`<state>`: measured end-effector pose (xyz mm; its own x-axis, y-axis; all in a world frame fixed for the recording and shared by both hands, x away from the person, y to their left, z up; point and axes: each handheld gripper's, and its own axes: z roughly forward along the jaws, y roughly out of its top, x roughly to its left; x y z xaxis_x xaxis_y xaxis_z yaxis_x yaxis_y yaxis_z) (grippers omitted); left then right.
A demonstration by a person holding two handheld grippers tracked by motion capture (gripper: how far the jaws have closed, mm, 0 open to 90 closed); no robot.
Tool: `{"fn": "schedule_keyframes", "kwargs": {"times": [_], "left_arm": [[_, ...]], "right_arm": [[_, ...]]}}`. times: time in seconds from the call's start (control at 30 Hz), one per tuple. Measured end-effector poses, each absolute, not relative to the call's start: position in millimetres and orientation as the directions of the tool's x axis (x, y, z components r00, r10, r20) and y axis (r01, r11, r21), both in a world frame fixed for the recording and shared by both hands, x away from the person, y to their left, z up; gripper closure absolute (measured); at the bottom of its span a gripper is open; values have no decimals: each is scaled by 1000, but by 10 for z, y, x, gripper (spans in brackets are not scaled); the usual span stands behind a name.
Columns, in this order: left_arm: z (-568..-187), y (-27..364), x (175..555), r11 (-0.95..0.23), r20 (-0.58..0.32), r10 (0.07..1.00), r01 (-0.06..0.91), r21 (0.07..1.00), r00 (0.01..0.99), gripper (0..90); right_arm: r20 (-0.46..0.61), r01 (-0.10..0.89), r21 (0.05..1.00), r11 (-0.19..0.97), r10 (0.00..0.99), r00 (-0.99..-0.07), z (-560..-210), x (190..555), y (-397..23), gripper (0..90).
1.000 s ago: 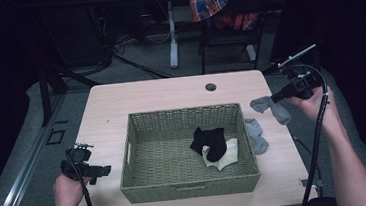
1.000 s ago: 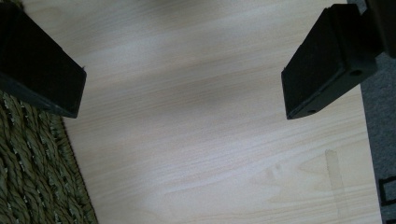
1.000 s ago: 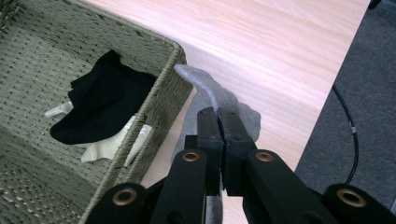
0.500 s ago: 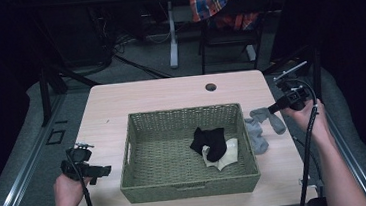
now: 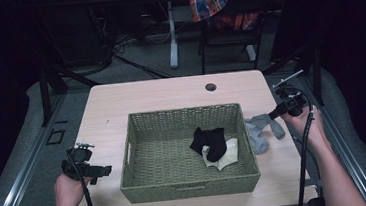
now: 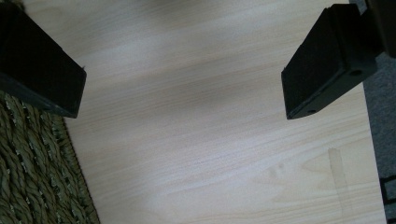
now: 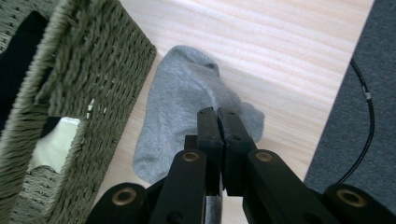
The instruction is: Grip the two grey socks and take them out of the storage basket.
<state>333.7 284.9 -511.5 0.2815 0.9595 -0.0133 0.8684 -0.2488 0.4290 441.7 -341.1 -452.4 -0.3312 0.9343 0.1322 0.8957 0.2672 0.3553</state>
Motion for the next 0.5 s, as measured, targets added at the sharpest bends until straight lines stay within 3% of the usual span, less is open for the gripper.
{"fn": "schedule_keyframes", "kwargs": {"times": [0.5], "left_arm": [[-5120, 2842, 3338, -248, -17, 959, 868, 431, 282, 2]], "right_arm": [[192, 895, 299, 331, 898, -397, -4858, 4480, -3192, 888]]}}
